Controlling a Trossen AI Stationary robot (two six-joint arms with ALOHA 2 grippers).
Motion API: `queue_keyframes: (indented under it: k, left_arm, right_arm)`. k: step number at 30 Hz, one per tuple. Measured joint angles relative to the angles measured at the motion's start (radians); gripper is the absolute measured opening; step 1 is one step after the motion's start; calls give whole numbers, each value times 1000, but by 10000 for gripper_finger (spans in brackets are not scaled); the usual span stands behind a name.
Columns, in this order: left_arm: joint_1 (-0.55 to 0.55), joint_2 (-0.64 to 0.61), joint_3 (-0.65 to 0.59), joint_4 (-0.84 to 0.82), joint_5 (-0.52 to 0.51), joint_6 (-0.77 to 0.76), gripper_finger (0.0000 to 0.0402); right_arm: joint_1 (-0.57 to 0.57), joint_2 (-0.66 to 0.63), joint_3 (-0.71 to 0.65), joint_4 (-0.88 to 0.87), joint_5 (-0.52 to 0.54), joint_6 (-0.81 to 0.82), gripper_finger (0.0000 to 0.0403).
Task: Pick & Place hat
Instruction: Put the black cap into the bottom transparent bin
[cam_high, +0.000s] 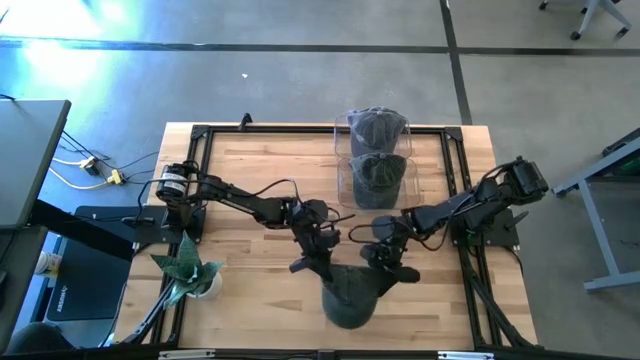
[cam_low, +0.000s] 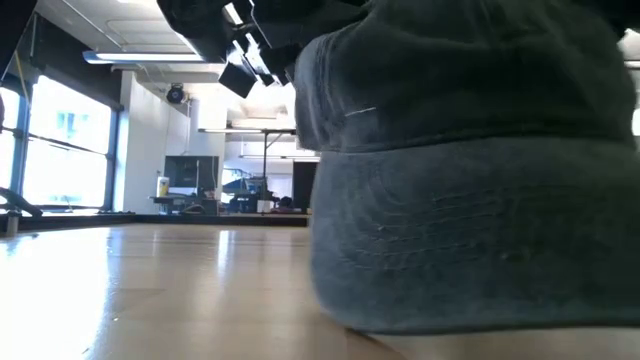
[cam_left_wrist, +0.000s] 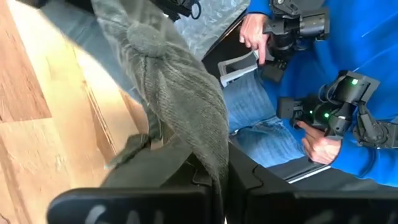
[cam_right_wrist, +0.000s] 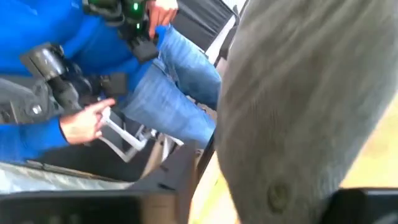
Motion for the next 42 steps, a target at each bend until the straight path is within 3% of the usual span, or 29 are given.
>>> queue_keyframes:
  k: [7, 12, 16, 24, 29, 36, 40, 42]
  left_arm:
    - [0, 0, 0, 0, -81, -7, 9]
    - [0, 0, 0, 0, -208, -23, 10]
    - [15, 0, 0, -1, -222, -44, 10]
    - [63, 1, 0, -44, -182, -53, 16]
    - [85, 1, 0, -68, -137, -71, 76]
    - [98, 1, 0, -92, 17, -97, 167]
    - [88, -9, 0, -90, 35, -104, 178]
    - [82, -14, 0, -46, 3, -105, 177]
  right_arm:
    - [-80, -5, 0, 41, -44, 88, 227]
    - [-96, -4, 0, 44, 166, 160, 269]
    - [-94, -4, 0, 51, 260, 201, 270]
    - [-94, -4, 0, 110, 294, 238, 234]
    - [-94, -4, 0, 117, 294, 264, 197]
    - [-104, -4, 0, 117, 67, 287, 114]
    - [-104, -4, 0, 119, 0, 289, 29]
    - [-104, -4, 0, 126, -13, 278, 9]
